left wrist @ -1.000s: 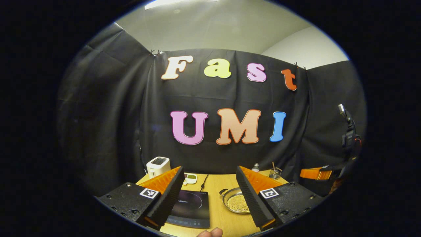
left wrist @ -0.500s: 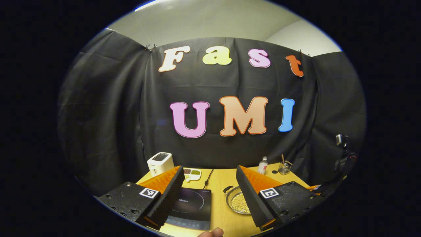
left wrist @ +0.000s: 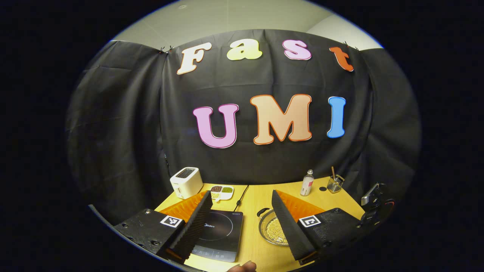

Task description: First push the handle of the pot to place it horizontally, then grasp the pot with both hands and set it on the induction cooktop.

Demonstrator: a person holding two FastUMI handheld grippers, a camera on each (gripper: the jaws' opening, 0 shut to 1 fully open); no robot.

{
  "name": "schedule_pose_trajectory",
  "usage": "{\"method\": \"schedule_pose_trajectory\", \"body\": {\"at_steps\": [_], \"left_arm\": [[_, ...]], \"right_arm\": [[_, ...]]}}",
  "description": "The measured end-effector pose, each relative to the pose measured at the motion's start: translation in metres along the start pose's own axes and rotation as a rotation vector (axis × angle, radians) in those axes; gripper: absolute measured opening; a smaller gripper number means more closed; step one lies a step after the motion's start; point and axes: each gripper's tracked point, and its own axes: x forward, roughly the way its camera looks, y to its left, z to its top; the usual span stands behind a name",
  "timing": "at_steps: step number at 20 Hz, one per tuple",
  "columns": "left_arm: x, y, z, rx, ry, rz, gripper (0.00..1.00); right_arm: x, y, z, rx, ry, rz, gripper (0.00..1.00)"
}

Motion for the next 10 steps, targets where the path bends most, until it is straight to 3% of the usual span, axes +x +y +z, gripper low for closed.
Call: {"method": "schedule_pose_trajectory", "body": {"at_steps": [6, 10], "left_arm": [[0.012, -0.007, -0.008, -0.008, 0.03, -0.017, 0.96], [0.026, -0.003, -0.019, -0.029, 0.04, -0.047, 0.94]], "right_arm": [[0.027, -0.007, -0.022, -0.044, 0.114, 0.008, 0.03], [0.034, -0.009, -0.032, -0.06, 0.163, -0.026, 0.0]]}}
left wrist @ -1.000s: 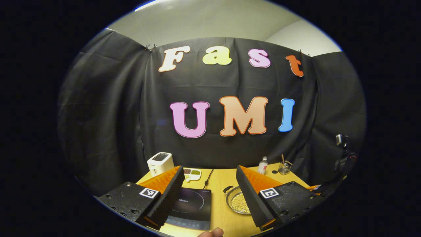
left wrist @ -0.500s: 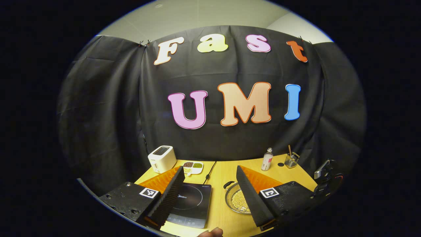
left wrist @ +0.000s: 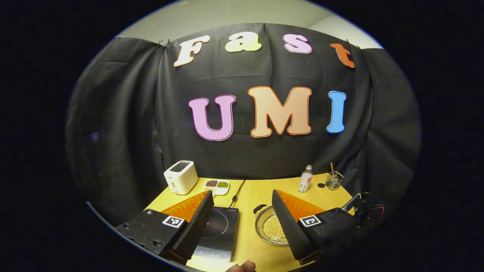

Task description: First push the handle of the pot to place it horizontally, then grasp the pot with both hands and set it on the induction cooktop.

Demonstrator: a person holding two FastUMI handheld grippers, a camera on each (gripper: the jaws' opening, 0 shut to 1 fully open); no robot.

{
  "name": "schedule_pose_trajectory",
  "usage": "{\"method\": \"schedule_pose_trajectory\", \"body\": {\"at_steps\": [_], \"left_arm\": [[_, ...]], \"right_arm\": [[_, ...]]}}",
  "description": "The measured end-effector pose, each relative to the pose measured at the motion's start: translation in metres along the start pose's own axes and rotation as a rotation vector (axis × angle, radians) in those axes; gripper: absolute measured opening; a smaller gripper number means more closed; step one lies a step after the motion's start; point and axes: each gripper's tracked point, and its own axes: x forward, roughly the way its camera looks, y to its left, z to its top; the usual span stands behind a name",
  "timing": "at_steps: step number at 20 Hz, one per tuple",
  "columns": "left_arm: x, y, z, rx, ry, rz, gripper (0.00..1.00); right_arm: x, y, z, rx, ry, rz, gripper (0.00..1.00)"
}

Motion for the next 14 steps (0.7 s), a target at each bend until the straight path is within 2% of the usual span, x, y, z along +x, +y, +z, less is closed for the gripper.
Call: {"method": "schedule_pose_trajectory", "body": {"at_steps": [3, 6, 7, 10, 12, 14], "left_arm": [[0.016, 0.007, -0.003, -0.003, 0.002, -0.04, 0.94], [0.033, 0.016, -0.011, 0.001, 0.014, -0.085, 0.94], [0.039, 0.02, -0.013, -0.004, 0.016, -0.104, 0.95], [0.056, 0.028, -0.026, -0.023, 0.045, -0.152, 0.95], [0.065, 0.035, -0.034, -0.041, 0.062, -0.173, 0.95], [0.072, 0.041, -0.041, -0.064, 0.08, -0.185, 0.95]], "right_arm": [[0.007, -0.006, -0.001, 0.037, 0.029, -0.049, 0.03], [0.012, -0.008, -0.001, 0.095, 0.066, -0.081, 0.0], [0.015, -0.008, -0.001, 0.105, 0.08, -0.098, 0.03], [0.018, -0.018, 0.0, 0.134, 0.103, -0.168, 0.0], [0.02, -0.024, 0.002, 0.171, 0.113, -0.198, 0.03], [0.022, -0.033, 0.002, 0.182, 0.123, -0.232, 0.0]]}}
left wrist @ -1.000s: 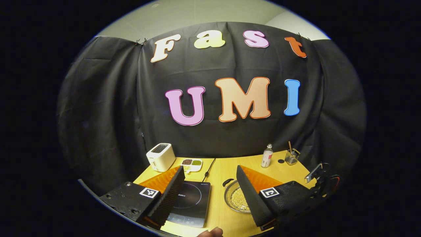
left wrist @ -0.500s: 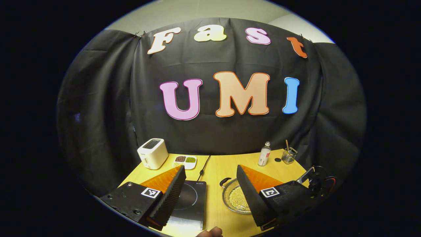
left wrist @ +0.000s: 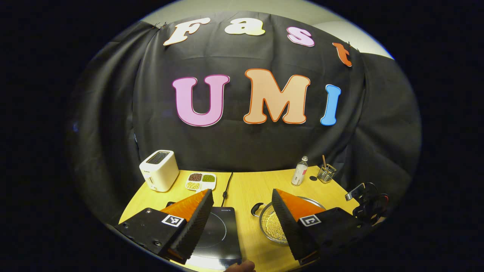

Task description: First push the handle of the pot to place it horizontally, then grasp the pot with both hands and set it on the induction cooktop.

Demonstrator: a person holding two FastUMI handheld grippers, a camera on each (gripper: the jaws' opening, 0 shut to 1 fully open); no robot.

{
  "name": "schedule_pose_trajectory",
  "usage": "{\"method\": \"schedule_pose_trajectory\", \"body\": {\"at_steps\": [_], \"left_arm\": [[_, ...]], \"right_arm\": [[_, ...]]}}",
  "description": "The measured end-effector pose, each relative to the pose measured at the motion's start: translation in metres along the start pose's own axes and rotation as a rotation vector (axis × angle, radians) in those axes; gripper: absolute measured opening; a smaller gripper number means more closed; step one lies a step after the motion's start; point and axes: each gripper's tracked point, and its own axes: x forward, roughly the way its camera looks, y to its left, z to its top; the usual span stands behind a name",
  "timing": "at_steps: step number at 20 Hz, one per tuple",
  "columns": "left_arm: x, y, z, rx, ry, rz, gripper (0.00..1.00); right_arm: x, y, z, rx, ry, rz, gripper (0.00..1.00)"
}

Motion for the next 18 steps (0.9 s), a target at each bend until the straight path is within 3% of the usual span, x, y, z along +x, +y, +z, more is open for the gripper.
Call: {"method": "schedule_pose_trajectory", "body": {"at_steps": [7, 18], "left_arm": [[0.01, 0.003, -0.009, -0.024, 0.034, -0.032, 0.97], [0.011, 0.008, -0.018, -0.028, 0.061, -0.009, 0.97]], "right_arm": [[0.008, -0.019, 0.008, -0.016, 0.017, -0.059, 0.04], [0.025, -0.049, 0.035, -0.026, 0.022, -0.087, 0.06]]}}
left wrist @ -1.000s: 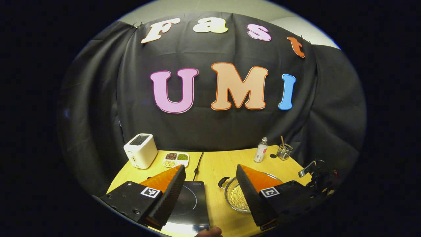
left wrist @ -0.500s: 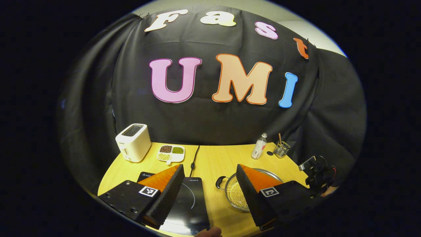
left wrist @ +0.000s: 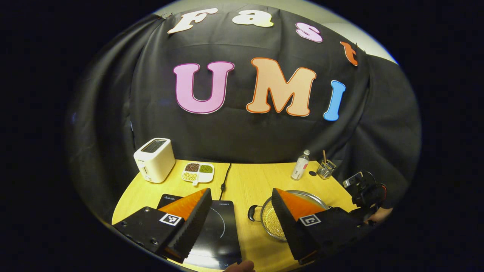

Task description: First push the handle of the pot to place it horizontally, then grasp the pot with both hands and set it on the induction cooktop.

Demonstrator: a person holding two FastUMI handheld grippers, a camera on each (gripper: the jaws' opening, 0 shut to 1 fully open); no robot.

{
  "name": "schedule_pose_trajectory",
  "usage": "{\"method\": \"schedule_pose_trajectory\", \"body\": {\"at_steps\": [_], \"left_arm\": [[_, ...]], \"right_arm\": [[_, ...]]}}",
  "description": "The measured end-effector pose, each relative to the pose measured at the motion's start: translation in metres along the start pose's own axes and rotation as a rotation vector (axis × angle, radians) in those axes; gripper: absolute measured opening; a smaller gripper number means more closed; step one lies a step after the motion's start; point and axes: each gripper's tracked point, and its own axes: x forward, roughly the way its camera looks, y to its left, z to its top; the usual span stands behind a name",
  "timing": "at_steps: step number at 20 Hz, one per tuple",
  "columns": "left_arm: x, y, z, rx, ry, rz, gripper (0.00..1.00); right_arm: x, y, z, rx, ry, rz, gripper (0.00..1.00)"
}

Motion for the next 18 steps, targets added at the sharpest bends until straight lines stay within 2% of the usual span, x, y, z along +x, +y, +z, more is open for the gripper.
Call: {"method": "schedule_pose_trajectory", "body": {"at_steps": [11, 12, 13, 18], "left_arm": [[0.001, 0.008, -0.003, -0.01, 0.015, 0.027, 0.97], [0.002, 0.008, -0.004, -0.013, 0.017, 0.03, 0.94], [0.002, 0.008, -0.004, -0.018, 0.018, 0.03, 0.97], [0.003, 0.005, -0.007, -0.03, 0.028, 0.028, 0.97]], "right_arm": [[0.018, -0.017, 0.029, -0.027, -0.002, -0.025, 0.06], [0.019, -0.019, 0.031, -0.027, -0.002, -0.028, 0.06], [0.021, -0.02, 0.034, -0.027, -0.003, -0.03, 0.06], [0.024, -0.025, 0.046, -0.017, -0.009, -0.032, 0.06]]}}
